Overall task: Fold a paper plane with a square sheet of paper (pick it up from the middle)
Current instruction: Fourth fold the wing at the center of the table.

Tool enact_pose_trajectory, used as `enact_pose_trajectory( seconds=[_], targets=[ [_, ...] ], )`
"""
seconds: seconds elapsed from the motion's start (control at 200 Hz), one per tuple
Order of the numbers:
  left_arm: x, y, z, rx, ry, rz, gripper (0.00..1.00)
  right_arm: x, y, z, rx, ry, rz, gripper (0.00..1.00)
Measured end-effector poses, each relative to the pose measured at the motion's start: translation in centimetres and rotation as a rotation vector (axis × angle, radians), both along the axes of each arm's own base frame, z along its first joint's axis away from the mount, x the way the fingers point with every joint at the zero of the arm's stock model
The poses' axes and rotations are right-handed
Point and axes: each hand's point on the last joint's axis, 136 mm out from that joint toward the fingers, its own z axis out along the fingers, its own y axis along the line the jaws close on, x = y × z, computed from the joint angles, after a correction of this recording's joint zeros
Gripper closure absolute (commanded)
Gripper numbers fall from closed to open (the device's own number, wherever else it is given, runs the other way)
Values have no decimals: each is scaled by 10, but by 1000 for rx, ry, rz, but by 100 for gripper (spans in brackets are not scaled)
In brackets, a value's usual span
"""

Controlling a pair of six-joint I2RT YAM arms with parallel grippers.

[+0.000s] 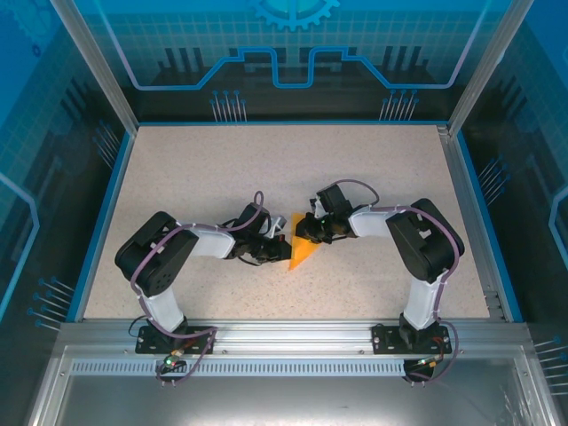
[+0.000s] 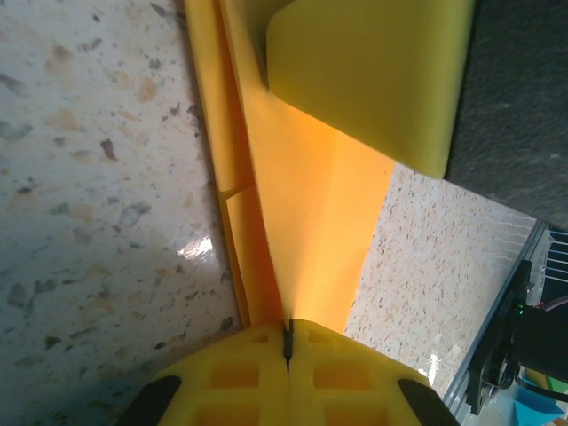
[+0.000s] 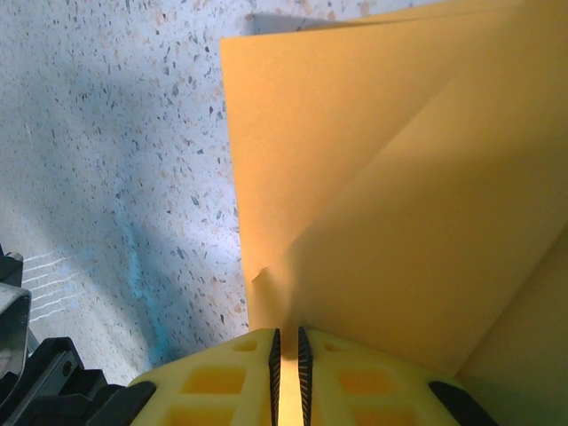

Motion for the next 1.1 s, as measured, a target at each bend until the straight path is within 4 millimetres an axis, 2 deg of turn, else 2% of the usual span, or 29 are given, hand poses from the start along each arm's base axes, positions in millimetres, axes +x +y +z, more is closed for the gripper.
enact_pose_trajectory(
  seconds=[0.13, 0.195, 0.3, 0.37, 0.415, 0.455, 0.575, 0.71, 0.97, 1.1],
  targets=[
    [0, 0, 0, 0, 1, 1, 99, 0, 1, 0, 0, 3, 10, 82],
    [-1, 0, -1, 0, 3, 2, 87, 0, 2, -1, 1, 7, 15, 82],
    [-1, 0, 1, -14, 3, 12, 83, 0, 2, -1, 1, 13, 16, 83],
    [-2, 1, 3, -25, -1, 22, 75, 0, 2, -1, 2, 13, 17, 83],
    [-4, 3, 6, -27, -3, 33, 67, 0, 2, -1, 1, 12, 18, 84],
    [-6, 6, 8, -28, -1, 52, 65, -1, 2, -1, 1, 13, 19, 84],
    [-9, 16, 18, -33, -13, 103, 62, -1, 1, -1, 0, 11, 21, 84],
    [-2, 23, 28, -48, -21, 177, 60, -1, 1, -1, 0, 11, 21, 84],
    [8, 18, 38, -73, -12, 212, 61, 0, 1, -2, 0, 12, 20, 84],
    [14, 13, 36, -72, 0, 204, 65, 0, 1, -1, 2, 13, 21, 84]
  ],
)
